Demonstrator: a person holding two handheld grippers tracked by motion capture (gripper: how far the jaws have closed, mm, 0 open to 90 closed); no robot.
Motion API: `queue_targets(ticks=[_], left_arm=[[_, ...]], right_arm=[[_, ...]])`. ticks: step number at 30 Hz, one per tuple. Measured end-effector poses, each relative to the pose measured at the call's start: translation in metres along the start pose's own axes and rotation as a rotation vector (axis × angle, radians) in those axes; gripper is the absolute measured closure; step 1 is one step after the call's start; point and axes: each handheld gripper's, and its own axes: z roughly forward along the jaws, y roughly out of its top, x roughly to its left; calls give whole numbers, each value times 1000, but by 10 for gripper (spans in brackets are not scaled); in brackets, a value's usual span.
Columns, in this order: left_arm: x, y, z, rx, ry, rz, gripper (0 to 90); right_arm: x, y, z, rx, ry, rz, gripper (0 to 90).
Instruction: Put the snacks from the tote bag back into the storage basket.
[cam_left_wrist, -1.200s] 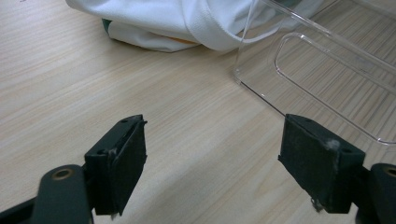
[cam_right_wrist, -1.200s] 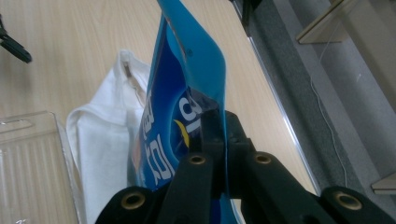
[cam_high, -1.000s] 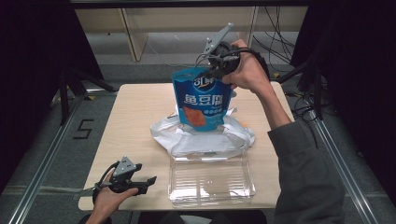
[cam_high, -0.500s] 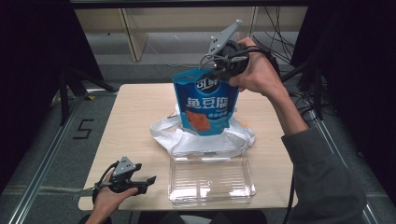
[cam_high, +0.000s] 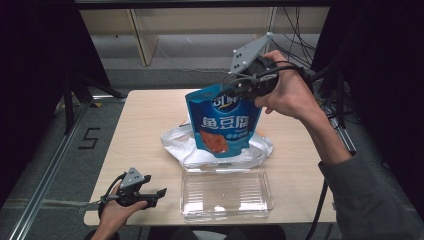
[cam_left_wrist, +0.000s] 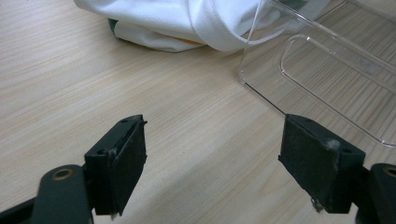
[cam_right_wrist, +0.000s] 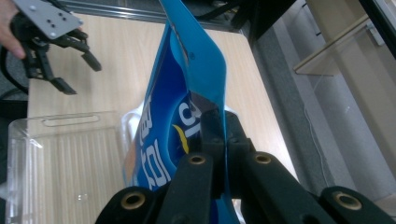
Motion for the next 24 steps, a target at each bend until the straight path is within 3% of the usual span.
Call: queue_targets(ticks=[4,8,10,11,15,19,20,21,24], left_arm=[[0,0,0,11,-5,6,219],[1,0,0,8,-2,13,219],[0,0,0,5,-2,-1,219],[0,0,0,6,-2,0,219],[0,0,0,4,-3,-7,219],[-1,-1,0,2,-5,-14,219],[2,0,-1,4,2,15,219],[1,0,-1,7,3,14,218],[2,0,-1,6,3,14,219]], right_arm=[[10,-4,-2,0,28,-4,900],[22,-6,-2,-13,31,-40,900],[26,-6,-2,-11,39,-49,900],[30,-7,-3,-2,38,-19,900],[39,-8,-2,5,68,-11,900],[45,-11,4,4,75,-46,900],[47,-12,5,10,83,-49,900],[51,-13,6,21,84,-23,900],[54,-16,9,21,90,-52,900]])
